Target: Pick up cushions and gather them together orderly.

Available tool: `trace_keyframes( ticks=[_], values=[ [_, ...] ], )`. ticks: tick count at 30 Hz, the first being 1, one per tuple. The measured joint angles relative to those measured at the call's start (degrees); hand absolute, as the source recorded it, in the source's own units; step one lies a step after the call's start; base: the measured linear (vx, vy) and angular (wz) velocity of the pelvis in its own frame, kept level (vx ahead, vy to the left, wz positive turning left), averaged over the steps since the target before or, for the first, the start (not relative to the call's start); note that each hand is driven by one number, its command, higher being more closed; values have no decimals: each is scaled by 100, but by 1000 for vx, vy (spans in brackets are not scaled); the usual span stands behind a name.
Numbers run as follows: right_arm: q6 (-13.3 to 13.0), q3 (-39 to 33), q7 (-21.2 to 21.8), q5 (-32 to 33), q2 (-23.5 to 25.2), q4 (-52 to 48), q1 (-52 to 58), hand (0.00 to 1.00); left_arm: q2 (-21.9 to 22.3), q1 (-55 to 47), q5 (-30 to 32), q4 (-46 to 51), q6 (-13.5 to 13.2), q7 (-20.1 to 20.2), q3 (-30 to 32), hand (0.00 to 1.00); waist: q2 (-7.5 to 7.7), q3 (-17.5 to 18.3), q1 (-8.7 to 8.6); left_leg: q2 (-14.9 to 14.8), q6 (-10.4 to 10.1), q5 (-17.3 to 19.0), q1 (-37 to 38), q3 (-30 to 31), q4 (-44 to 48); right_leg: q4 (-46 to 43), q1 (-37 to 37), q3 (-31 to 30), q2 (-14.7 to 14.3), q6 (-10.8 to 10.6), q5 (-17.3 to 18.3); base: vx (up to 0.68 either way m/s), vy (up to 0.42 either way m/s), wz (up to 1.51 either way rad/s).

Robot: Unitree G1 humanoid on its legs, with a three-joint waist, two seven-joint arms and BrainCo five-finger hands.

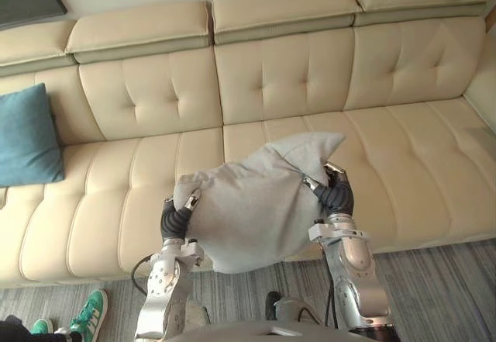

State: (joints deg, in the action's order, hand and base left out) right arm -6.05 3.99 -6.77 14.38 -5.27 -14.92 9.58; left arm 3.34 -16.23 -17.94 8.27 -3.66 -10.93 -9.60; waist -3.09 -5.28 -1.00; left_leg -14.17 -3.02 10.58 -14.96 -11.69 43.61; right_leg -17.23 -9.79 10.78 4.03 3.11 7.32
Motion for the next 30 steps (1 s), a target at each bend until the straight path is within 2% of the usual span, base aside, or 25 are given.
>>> trace_keyframes(
  ticks=[2, 3, 4, 5, 8, 11, 13, 19, 22, 25, 28, 30],
  values=[
    [-1, -10, -15, 0, 4, 7, 68, 100, 5, 27, 1, 0, 0, 4, -11, 100, 9, -6, 27, 13, -5, 93, -117, -203, -645, 48, 64, 105, 173, -48, 26, 78, 181, 30],
    [0, -12, -17, -1, 1, 16, 168, 100, 14, 27, 2, 1, -2, 5, -20, 100, -8, 4, 62, 85, -9, -35, -72, -238, -1499, 18, 75, 129, 258, -212, 42, 67, 285, 25],
    [2, -11, -15, -2, 2, 17, 249, 100, 21, 15, 4, 25, -15, 5, -29, 100, -136, 62, 107, 100, -3, -768, 8, -205, -2196, -22, 71, 110, 235, -446, 140, 86, 360, 11],
    [11, -1, -13, -4, 38, 78, 272, 100, -24, 26, 4, 16, -40, 3, -23, 100, -98, 65, 130, 135, -310, -510, 99, -147, -2297, -36, 74, 39, 268, -644, 258, 49, 321, 9],
    [124, 0, 0, -15, 396, 400, 299, 100, -339, -11, 5, 11, -46, 3, 1, 100, 282, 55, 127, 498, -182, -492, 180, -307, -2603, 244, -1, -300, 475, -704, 10, -23, 238, -8],
    [130, 3, 0, -43, 510, 576, 143, 100, -408, -25, 7, 3, -48, 3, 2, 100, 348, 89, 101, 596, -55, -445, 256, -607, -2678, 816, 91, -713, 503, -764, -442, -36, 180, -54],
    [129, -4, -5, -111, 464, 772, -108, 100, -412, -4, 9, -20, -47, 3, 2, 100, 391, 92, 23, 634, -25, -427, 264, -735, -2675, 1039, 91, -908, 503, -762, -621, -78, 119, -43],
    [129, 36, -46, -131, 464, 1262, -800, 100, -483, 433, 70, -344, -43, -180, 67, 100, 459, 76, -12, 656, -49, -385, 305, -855, -2649, 1250, 32, -1281, 468, -772, -680, -100, 27, -25],
    [128, 243, -242, -135, 455, 1519, -1447, 100, -624, 887, 249, -471, -46, -463, 116, 100, 456, 77, -4, 660, -52, -402, 293, -863, -2665, 1353, -12, -1373, 442, -771, -814, -60, 1, -18],
    [123, 570, -493, -137, 431, 1710, -2377, 100, -945, 1749, 253, -842, -46, -870, 267, 100, 442, 61, 0, 651, 33, -513, 88, -851, -2664, 1582, -75, -1426, 418, -810, -1091, -53, -15, -6],
    [58, 598, -1185, -338, 430, 2107, -4117, 100, -1081, 3590, 243, -1361, -46, -1622, 488, 100, 369, -207, 92, 543, 101, -646, -720, -666, -2344, 1383, -729, -1302, 350, -913, -1278, -141, -19, 19],
    [6, 469, -1513, -379, 449, 2107, -4657, 100, -1258, 4338, 245, -1483, -58, -1904, 511, 100, 354, -390, 126, 560, 108, -789, -913, -585, -2414, 1316, -924, -1222, 349, -897, -1313, -163, -30, 25]
  ],
)
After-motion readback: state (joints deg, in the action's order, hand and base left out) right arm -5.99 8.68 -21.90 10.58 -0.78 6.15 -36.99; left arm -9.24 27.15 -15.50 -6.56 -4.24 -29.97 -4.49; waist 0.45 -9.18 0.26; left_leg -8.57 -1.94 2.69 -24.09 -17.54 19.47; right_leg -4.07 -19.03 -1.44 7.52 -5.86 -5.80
